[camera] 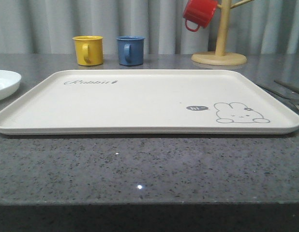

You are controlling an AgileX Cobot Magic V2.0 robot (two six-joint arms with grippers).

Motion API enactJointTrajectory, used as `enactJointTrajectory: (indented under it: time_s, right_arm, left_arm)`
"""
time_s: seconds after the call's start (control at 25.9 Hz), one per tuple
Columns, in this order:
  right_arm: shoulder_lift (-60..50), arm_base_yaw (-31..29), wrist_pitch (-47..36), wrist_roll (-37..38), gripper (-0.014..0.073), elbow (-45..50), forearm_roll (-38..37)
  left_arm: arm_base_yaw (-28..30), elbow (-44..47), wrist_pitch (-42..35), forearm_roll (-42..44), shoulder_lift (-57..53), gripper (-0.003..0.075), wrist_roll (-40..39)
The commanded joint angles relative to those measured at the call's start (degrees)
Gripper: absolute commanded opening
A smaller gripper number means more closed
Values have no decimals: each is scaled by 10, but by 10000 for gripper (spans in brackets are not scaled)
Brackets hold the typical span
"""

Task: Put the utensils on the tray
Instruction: 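Move the left gripper toward the white plate beside the tray, then grasp the rim of the white plate with the left gripper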

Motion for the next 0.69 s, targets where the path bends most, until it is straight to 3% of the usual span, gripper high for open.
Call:
enactJointTrajectory:
  time_s: [0.0, 0.04, 0.12, 0.66]
  right_arm:
    - [9, -5, -42, -8, 386, -21, 2]
    - [9, -5, -42, -8, 460, -21, 2]
    - [9, -5, -42, -8, 528, -21, 2]
    - [9, -5, -42, -8, 533, -21, 2]
  left_arm:
    - [1, -20, -48, 0, 8, 503, -7]
    - [1, -20, -48, 0, 8, 597, -7]
    - [1, -20, -48, 0, 8, 673, -7]
    - [1, -22, -45, -2, 32, 672, -7]
